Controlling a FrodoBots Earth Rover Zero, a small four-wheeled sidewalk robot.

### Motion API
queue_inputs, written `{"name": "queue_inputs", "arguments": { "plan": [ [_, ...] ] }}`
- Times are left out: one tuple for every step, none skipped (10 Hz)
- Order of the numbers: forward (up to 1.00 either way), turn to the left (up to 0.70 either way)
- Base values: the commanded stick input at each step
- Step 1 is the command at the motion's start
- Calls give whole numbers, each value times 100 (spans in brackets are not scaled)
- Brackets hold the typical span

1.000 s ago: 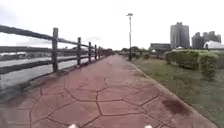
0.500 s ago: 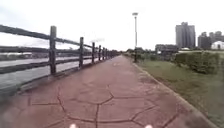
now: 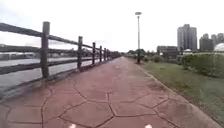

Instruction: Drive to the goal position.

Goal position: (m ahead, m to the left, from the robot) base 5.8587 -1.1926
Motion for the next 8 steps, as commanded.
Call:
{"name": "queue_inputs", "arguments": {
  "plan": [
    [92, 0],
    [92, 0],
    [92, 0],
    [92, 0],
    [92, 0],
    [92, 0],
    [92, 0],
    [92, 0]
  ]
}}
